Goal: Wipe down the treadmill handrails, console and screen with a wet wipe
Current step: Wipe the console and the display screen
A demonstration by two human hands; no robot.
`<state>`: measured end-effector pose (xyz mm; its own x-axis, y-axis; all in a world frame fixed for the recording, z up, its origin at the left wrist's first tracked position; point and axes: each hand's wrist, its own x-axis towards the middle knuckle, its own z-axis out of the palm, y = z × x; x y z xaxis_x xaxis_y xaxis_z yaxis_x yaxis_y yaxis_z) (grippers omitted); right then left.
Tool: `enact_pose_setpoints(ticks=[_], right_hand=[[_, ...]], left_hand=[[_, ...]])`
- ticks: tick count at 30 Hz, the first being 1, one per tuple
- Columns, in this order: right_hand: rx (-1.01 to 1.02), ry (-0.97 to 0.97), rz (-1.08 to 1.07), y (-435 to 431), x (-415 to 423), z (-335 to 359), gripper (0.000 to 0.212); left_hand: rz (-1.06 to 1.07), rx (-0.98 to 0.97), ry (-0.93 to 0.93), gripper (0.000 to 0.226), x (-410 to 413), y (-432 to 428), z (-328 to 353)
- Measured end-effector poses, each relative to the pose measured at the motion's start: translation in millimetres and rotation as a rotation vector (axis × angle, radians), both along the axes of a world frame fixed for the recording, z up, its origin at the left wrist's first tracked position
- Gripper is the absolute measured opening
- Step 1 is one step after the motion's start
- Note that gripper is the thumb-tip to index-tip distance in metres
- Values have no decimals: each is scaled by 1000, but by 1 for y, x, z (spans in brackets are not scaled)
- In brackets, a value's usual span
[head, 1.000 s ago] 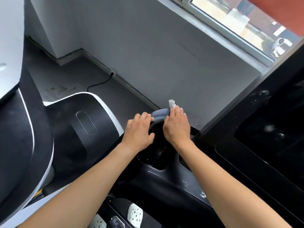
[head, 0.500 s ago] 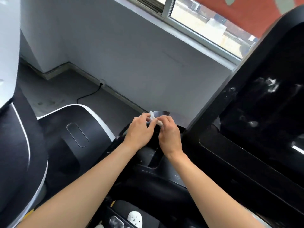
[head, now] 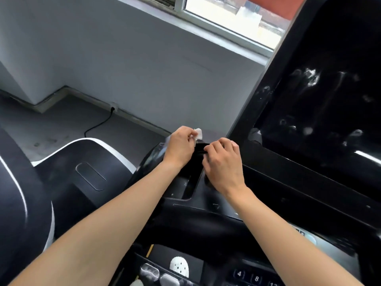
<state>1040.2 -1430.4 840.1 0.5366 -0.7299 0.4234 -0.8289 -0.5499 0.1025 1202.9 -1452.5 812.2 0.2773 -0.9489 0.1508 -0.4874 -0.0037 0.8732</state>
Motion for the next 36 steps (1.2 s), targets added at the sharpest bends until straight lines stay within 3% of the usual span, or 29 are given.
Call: enact_pose_setpoints(ticks=[5, 13, 16, 20, 28, 34, 36], right_hand=[[-52, 206, 13, -1, -20, -5, 22], [-169, 186, 14, -5, -45, 12, 36], [-185, 171, -23, -9, -51, 20, 44], [-237, 103, -69, -13, -51, 24, 44], [-275, 117, -44, -20, -53, 16, 45], [-328, 115, -51, -25, -52, 7, 45], [-338, 112, -49, -26, -51, 5, 45]], left_hand=[[-312, 64, -295, 43, -14, -12, -9], [-642, -41, -539, 60, -32, -32, -23], [-562, -73, -579, 57, -25, -38, -31], [-337, 35, -606, 47, -14, -39, -41], [-603, -24, -574, 60, -37, -45, -30], [-346, -12, -525, 51, -16, -37, -49], [-349, -39, -527, 52, -14, -28, -54]])
